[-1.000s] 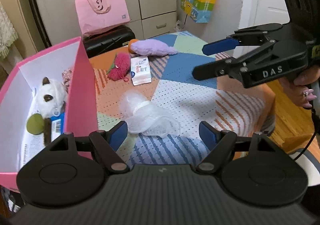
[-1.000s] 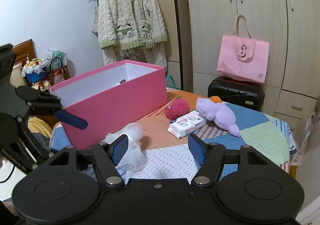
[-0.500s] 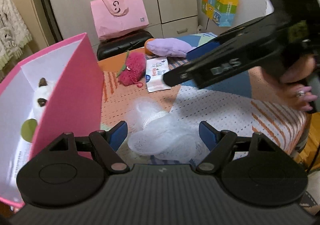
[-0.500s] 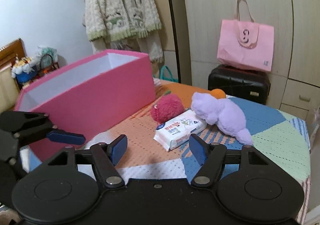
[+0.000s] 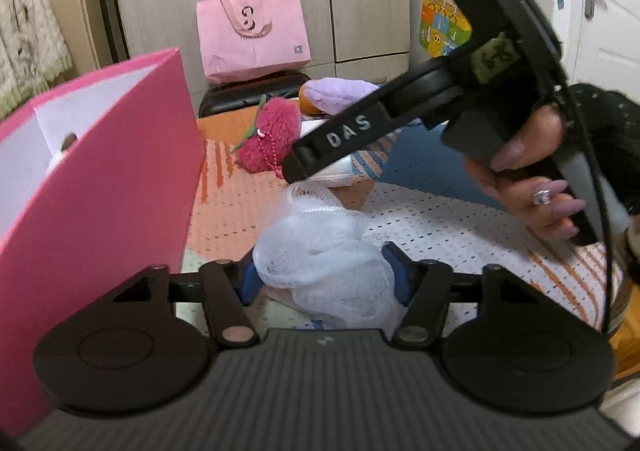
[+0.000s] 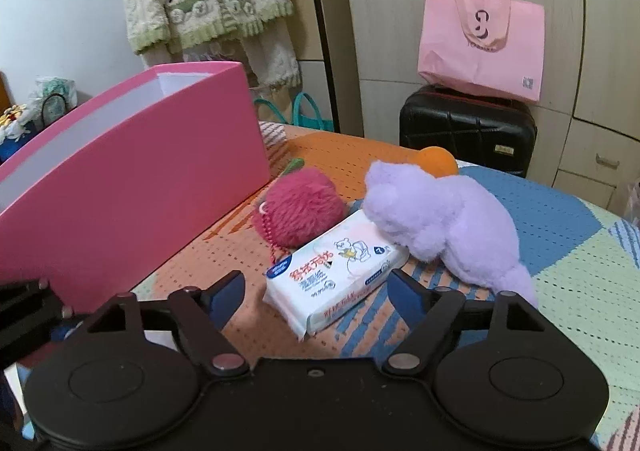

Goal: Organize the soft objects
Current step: 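Grasp the white bath puff with the left tool while the right tool grasps the white tissue pack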

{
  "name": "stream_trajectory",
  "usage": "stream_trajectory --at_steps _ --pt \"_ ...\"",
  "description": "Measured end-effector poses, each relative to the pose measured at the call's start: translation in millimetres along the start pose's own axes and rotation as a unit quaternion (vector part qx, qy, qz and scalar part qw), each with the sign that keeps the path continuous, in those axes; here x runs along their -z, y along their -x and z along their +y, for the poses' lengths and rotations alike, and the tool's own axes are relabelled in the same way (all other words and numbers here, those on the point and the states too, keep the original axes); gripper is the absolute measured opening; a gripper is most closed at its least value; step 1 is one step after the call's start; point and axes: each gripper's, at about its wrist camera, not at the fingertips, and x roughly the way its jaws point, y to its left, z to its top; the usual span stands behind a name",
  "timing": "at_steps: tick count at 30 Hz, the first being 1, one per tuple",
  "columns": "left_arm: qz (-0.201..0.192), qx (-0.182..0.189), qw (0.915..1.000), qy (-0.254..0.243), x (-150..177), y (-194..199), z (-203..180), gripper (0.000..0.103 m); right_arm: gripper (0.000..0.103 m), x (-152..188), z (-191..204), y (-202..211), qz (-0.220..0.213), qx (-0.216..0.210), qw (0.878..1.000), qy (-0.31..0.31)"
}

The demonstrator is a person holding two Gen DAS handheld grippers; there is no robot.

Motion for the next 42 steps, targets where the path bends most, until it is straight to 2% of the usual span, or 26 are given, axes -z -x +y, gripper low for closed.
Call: stream_trajectory --at_steps 5,7,11,13,15,18,21,28,31,37,39,41,42 --pt "-0.001 0.005 0.9998 0.017 4 -2 4 0.050 0.088 -2 1 -10 -0.004 0.019 1.000 -0.015" --pt "-0.002 0.004 0.9999 0.014 5 -3 3 0.048 0.091 -2 1 -14 -0.007 0.019 1.000 -0.016" --pt "-0.003 0.005 1.0000 -0.001 3 -2 1 0.045 0.092 -1 4 -16 -0.012 0.030 0.999 -0.003" --pt "-0.001 0.009 0.9999 0.008 3 -2 3 0.045 0.089 2 6 -15 -0.015 0.041 0.999 0.004" --pt "-0.001 0.012 0.9998 0.014 3 -2 6 0.045 0.077 3 7 -12 -0.016 0.053 0.998 0.015" --pt "0.000 0.012 0.9997 0.019 2 -1 8 0.045 0.068 5 5 -5 -0.015 0.045 0.999 0.014" --pt "0.000 0.009 0.9998 0.020 2 -1 8 0.045 0.064 8 1 2 -0.008 0.039 0.999 0.013" --pt "0.004 0.013 0.9992 0.037 1 -4 14 0.048 0.060 25 -3 26 0.015 0.032 0.999 0.032" --pt "0.004 0.014 0.9989 0.045 0 -6 15 0.049 0.061 29 -3 33 0.021 0.042 0.997 0.055" --pt "-0.005 0.003 0.9985 0.054 -3 -11 12 0.049 0.070 27 2 22 0.004 0.053 0.996 0.073" --pt "-0.001 -0.002 0.9978 0.067 -6 -16 13 0.048 0.070 25 2 17 -0.004 0.054 0.996 0.072" --pt "-0.003 -0.006 0.9979 0.065 -7 -18 13 0.042 0.069 22 0 14 -0.010 0.057 0.996 0.063" --pt "-0.005 -0.009 0.9980 0.062 -8 -17 12 0.039 0.063 22 0 14 -0.013 0.060 0.996 0.062"
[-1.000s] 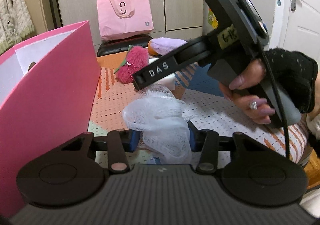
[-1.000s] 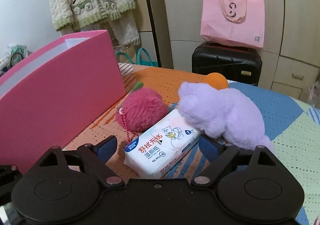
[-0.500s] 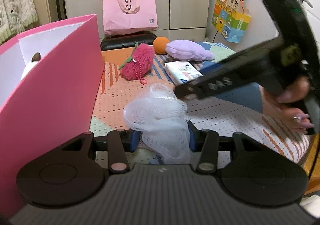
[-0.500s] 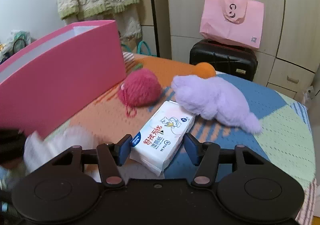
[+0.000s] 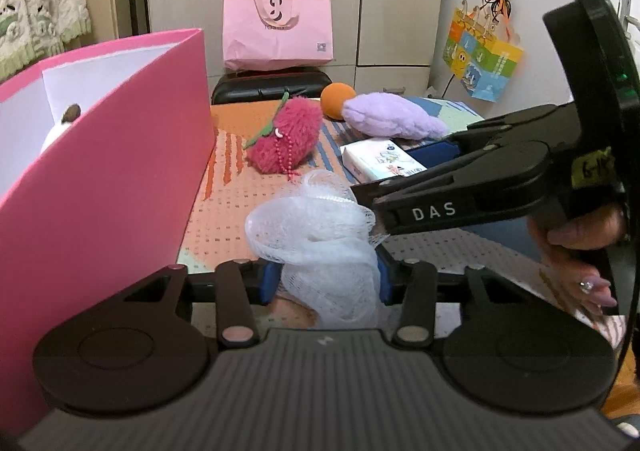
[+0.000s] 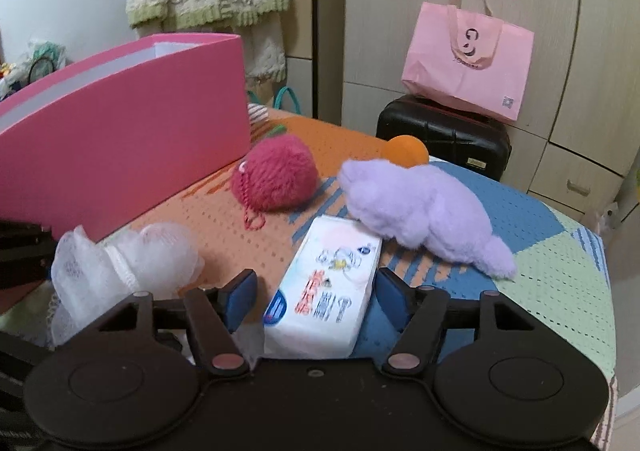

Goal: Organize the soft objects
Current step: 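Grasp the white bath puff with the left tool while the right tool grasps the white tissue pack, then lift the bath puff and tissue pack with both tools and carry them over the box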

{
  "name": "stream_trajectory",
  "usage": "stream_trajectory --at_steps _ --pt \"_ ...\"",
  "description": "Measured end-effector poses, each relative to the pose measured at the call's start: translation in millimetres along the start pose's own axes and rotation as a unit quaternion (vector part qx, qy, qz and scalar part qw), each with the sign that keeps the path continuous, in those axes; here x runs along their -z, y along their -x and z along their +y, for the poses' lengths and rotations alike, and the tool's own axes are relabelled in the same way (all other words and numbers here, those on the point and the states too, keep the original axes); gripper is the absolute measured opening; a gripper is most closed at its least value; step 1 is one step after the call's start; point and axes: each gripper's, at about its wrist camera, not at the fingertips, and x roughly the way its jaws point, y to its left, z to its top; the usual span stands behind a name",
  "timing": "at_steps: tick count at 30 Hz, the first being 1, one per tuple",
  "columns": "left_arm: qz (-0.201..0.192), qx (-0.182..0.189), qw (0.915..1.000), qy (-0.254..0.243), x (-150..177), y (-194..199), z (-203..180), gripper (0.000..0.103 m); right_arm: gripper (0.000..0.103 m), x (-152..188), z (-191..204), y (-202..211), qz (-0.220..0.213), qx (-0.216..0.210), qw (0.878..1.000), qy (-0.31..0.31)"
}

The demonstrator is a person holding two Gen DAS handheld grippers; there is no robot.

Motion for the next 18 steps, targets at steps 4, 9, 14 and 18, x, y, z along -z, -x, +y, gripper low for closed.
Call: stream_trajectory --at_steps 4,9,14,18 --pt "-0.012 -0.001 0.9999 -0.005 1 6 1 0.033 0.045 5 0 10 -0.010 0.005 1.000 0.001" --pt "-0.022 0.002 0.9997 0.004 2 14 3 0.032 0.044 21 8 30 -0.021 0.011 1.000 -0.011" --pt "-0.025 0.007 0.9996 0.007 2 25 3 0.032 0.044 34 9 44 -0.023 0.017 0.999 -0.034" --pt "-0.020 0.019 0.9995 0.013 4 34 3 0.032 0.044 39 10 56 -0.022 0.007 0.999 -0.048"
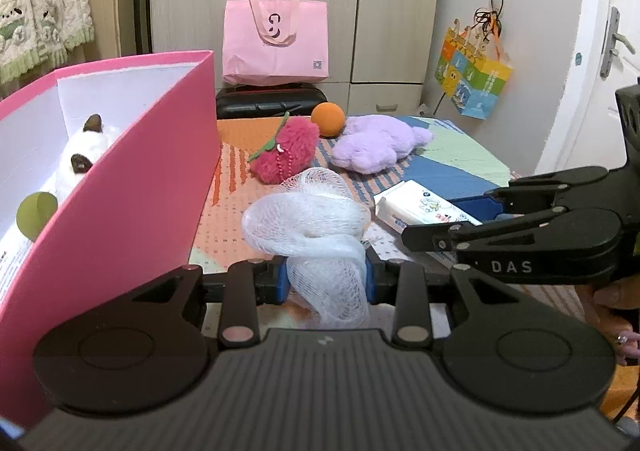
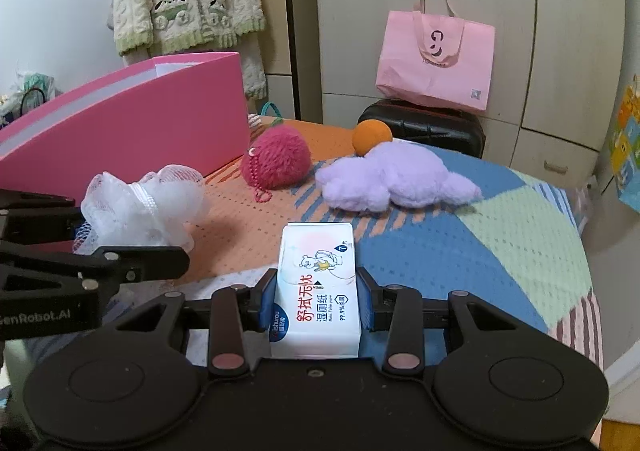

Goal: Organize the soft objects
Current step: 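Lift the bath puff and tissue pack with both tools and carry them over the box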

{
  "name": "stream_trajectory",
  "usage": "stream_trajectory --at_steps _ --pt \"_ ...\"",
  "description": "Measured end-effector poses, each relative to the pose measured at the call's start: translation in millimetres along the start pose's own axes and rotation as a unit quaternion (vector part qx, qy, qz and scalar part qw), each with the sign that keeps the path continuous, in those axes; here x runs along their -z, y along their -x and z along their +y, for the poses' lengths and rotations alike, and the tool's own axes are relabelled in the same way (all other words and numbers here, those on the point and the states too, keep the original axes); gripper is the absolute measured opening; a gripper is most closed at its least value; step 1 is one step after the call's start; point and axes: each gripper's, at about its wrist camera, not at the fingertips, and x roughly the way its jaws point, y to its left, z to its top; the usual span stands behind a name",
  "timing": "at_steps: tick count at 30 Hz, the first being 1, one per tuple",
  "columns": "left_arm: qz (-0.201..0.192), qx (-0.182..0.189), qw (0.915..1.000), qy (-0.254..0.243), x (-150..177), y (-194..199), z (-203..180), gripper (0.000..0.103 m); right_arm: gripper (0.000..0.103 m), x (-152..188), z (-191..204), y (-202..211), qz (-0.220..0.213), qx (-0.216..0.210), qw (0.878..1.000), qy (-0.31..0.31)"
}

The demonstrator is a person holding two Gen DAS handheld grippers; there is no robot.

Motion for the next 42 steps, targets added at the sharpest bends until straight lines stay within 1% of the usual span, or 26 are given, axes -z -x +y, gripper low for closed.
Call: stream_trajectory --at_steps 6,10,12,15,21,25,31,38,42 --pt "0.007 0.013 0.9999 0.001 5 15 -3 0.032 0.044 10 6 17 0.004 -0.009 1.000 -0.008" --pt "0.019 0.030 0.9994 0.004 9 23 -2 0.032 0.045 17 8 26 0.023 -0.019 0.999 -0.018" --pt "0.027 0.040 0.9988 -0.004 11 28 -4 0.032 0.045 19 8 31 0.043 -0.031 0.998 -0.031" --pt "0.037 0.059 0.9976 0.002 15 36 -3 0.032 0.045 22 14 41 0.048 -0.052 0.997 -0.037" --pt "0.058 0.077 0.9953 0.007 22 55 2 0.032 0.045 24 26 61 0.059 -0.077 0.995 -0.040" --pt "0.073 0.103 0.9920 0.001 23 69 4 0.032 0.045 24 35 71 0.073 -0.092 0.993 -0.033" --pt "0.087 0.125 0.9884 0.005 20 90 14 0.032 0.045 18 51 90 0.080 -0.111 0.990 -0.015" --pt "0.104 0.136 0.9852 0.004 14 116 26 0.032 0.045 7 75 107 0.082 -0.142 0.986 0.011" --pt "0.102 0.138 0.9852 -0.003 8 138 34 0.032 0.045 -1 91 117 0.073 -0.148 0.986 0.028"
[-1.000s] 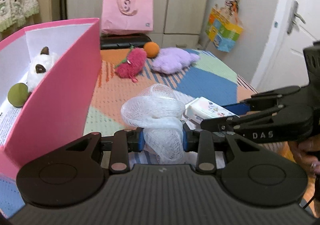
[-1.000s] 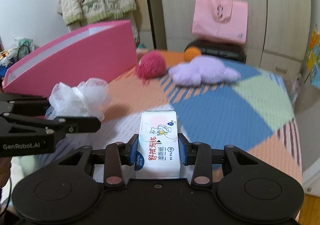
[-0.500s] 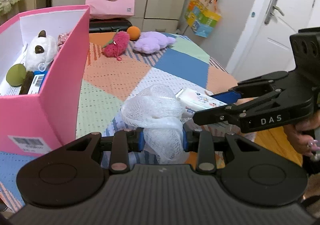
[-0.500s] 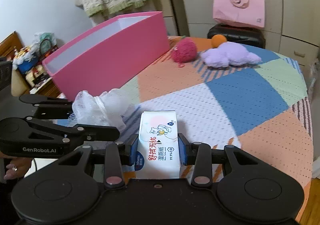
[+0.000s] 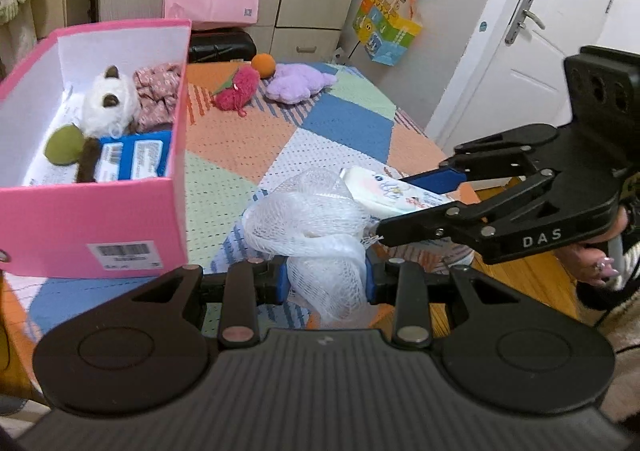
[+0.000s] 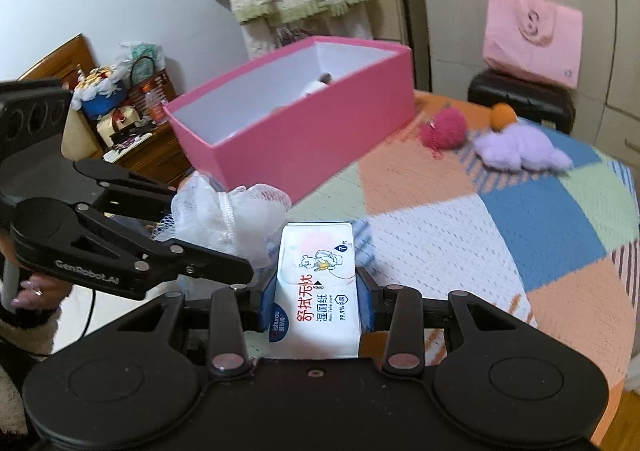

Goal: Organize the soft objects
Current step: 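Lift the bath puff and tissue pack with both tools and carry them over the box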

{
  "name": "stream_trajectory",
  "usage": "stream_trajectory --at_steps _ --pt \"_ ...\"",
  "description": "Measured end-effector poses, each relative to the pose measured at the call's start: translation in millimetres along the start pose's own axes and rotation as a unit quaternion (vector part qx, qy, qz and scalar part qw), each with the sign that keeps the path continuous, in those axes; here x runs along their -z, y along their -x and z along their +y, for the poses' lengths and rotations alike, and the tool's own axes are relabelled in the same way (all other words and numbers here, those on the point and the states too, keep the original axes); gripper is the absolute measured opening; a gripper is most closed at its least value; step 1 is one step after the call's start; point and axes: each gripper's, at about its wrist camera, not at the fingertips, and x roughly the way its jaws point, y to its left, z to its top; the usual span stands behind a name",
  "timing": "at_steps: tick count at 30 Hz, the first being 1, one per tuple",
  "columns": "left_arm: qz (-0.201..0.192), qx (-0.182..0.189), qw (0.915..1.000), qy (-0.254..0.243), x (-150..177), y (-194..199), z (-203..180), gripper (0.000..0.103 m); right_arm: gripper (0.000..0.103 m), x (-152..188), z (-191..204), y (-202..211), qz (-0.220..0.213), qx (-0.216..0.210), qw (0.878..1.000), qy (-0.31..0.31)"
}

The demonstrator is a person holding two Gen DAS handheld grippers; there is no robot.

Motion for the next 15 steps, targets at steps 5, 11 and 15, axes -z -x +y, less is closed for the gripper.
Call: stream_trajectory --at_steps 5,11,15 --pt "-0.026 -0.017 0.9995 -0.012 -6 29 10 0.032 0.045 -22 20 2 -0.015 -0.019 1.000 0.018" --pt "-0.073 -0.047 0.9962 -0.003 -21 58 39 0.032 0.045 -63 43 -11 -0.050 -0.033 0.997 0.044" --pt "-0.092 -0.079 0.9926 -0.005 -34 70 59 0.032 0.045 -97 56 -26 -0.076 -0.042 0.994 0.073"
